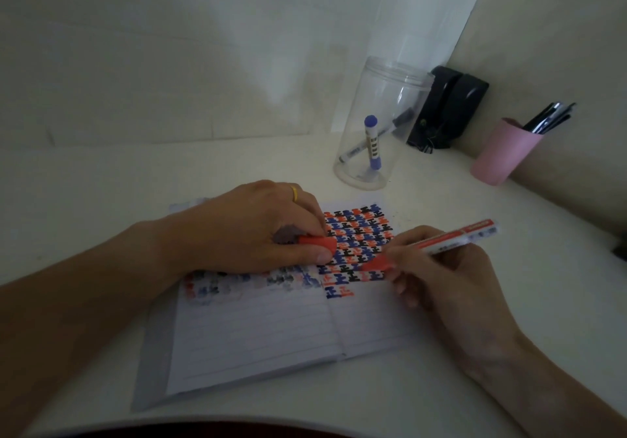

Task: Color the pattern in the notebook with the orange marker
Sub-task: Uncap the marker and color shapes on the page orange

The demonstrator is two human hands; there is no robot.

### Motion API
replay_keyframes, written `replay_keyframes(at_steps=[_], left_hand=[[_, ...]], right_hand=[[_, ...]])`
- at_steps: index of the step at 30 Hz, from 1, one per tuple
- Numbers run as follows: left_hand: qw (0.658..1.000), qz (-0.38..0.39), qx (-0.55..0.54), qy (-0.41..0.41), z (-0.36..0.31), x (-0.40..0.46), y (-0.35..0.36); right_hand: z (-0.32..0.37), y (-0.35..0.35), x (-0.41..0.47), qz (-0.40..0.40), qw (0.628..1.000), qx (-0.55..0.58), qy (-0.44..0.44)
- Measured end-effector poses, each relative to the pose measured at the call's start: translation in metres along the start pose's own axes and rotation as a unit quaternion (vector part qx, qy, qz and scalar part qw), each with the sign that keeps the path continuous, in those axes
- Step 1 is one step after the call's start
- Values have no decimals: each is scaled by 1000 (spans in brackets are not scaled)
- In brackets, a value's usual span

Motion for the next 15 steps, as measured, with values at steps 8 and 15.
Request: replay_keyframes(at_steps=[8,15], left_hand=[[1000,-11,1,-6,-3,-3,-2],[999,-31,10,-30,-5,0,-2]], right_hand=[[29,-14,73,-71,992,108,-5],[-15,-5,81,-29,983,181,-1]])
Point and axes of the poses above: each hand's wrist, its own x-axis towards the middle knuckle, its own y-axis out of the palm, z = x × y, the point moved 2 cm from there along x, towards the middle knuckle, and after that the axes turned 8 degrees about z, right-handed, at the moved point
